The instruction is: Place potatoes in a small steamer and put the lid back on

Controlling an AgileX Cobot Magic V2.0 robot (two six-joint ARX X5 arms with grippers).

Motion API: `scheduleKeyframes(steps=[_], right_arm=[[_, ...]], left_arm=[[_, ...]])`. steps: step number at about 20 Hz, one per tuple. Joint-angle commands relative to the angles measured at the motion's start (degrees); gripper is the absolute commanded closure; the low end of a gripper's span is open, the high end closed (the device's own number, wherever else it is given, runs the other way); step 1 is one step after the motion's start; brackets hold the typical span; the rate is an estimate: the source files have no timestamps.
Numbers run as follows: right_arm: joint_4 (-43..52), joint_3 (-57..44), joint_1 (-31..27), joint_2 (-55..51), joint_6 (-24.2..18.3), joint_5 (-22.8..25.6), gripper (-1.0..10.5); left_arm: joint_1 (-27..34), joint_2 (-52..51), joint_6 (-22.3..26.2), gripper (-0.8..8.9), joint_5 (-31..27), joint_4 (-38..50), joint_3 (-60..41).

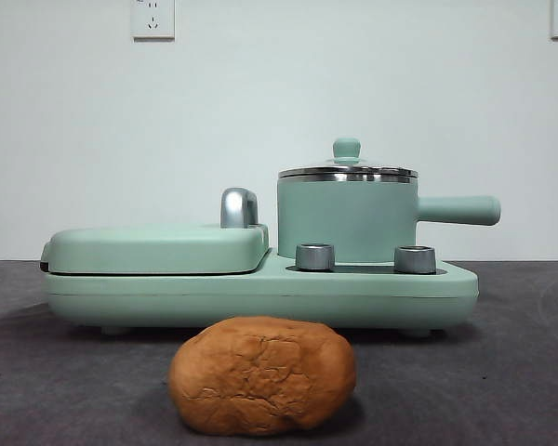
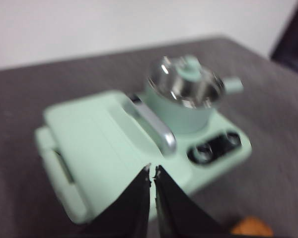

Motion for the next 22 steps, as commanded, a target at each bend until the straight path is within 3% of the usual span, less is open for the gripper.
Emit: scheduleKeyframes(steps=[1, 7, 12, 14, 18, 22], right_arm=[[-1.3, 1.5, 1.7, 1.2, -6.6, -0.2, 9.4], [-8.0, 1.6, 5.1, 2.5, -20.1, 1.1, 9.4], [-13.0, 1.6, 7.2, 2.6, -30.1, 9.4, 9.3], [-13.9, 1.6, 7.6, 2.6, -30.9, 11.1, 9.0], [-14.2, 1.6, 7.6, 2.6, -30.9, 12.7, 7.0], [-14.1, 1.6, 7.6, 2.5, -30.0, 12.9, 7.0]], left_arm=[[-3.3, 3.2, 11.1, 7.99, 0.3, -2.4, 2.2], [-9.2, 6.4, 25.3, 7.99, -3.2, -4.0, 3.1], [-10.9, 6.6, 30.8, 7.82, -5.5, -4.0, 3.1], [-11.0, 6.6, 30.9, 7.43, -5.5, -3.9, 3.1], [-11.0, 6.6, 30.9, 5.16, -5.5, -3.8, 3.1], [-11.0, 6.7, 30.7, 5.03, -5.5, -3.2, 3.1]])
